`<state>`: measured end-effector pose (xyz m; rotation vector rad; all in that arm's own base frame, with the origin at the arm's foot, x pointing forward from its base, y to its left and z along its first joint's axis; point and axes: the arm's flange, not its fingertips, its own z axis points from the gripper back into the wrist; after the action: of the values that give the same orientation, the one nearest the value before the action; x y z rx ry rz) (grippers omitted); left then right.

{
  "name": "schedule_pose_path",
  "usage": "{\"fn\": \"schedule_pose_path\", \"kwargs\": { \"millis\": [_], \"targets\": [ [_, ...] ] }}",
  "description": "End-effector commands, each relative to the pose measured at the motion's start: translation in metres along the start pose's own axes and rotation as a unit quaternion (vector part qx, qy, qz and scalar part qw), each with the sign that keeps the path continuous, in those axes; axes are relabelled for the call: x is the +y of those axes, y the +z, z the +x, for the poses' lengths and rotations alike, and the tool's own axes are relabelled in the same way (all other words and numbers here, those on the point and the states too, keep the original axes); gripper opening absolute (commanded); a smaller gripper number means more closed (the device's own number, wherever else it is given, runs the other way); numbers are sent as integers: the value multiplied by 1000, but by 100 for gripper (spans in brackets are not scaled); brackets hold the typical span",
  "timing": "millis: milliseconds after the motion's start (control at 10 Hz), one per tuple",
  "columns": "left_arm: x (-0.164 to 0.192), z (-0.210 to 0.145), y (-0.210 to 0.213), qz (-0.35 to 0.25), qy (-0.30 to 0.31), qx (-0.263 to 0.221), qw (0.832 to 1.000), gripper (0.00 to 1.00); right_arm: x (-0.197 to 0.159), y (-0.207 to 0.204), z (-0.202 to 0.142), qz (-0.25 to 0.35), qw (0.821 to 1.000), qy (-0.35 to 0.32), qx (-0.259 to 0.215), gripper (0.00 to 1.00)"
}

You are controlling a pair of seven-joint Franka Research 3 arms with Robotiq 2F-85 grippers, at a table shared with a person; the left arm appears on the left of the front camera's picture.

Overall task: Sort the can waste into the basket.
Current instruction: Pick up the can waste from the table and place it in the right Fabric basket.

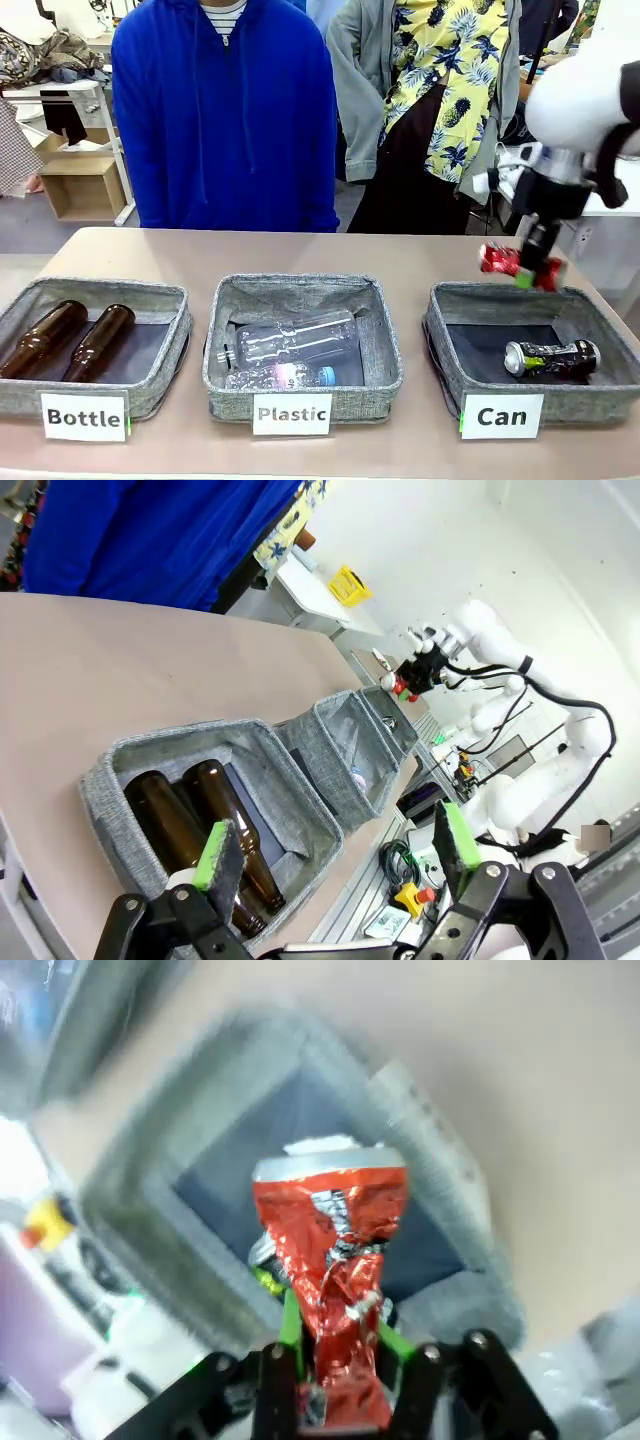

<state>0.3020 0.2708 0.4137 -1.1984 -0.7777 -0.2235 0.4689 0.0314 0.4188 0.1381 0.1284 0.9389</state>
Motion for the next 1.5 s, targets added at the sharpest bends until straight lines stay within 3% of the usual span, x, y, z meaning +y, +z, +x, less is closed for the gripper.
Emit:
{"fn": "schedule_pose_path", "kwargs": {
  "millis": [0,400,500,600,700,1200,1300,1400],
  "targets": [
    [-2,-2,-2,2,-3,-1,1000,100,-4,-13,-22,13,973,228,13,0],
    [-2,-2,-2,2,-3,-1,1000,100,-12,-14,-23,47,968,246,-8,0],
    [-2,-2,-2,2,-3,-1,1000,100,-12,-13,-21,53,967,250,-8,47],
    [-2,-2,-2,2,-3,-1,1000,100,-12,-14,-20,50,967,251,-6,81],
    [-2,-2,-2,2,-3,-1,1000,100,-13,-15,-19,51,967,250,-6,100],
    [-2,-2,-2,2,-3,-1,1000,100,-13,-16,-18,64,967,244,-22,100],
    [-2,-2,-2,2,-3,-1,1000,100,-13,-13,-18,83,967,235,-43,100],
    [-2,-2,-2,2,-3,-1,1000,100,-15,-7,-15,125,974,155,-110,100]
  ]
}}
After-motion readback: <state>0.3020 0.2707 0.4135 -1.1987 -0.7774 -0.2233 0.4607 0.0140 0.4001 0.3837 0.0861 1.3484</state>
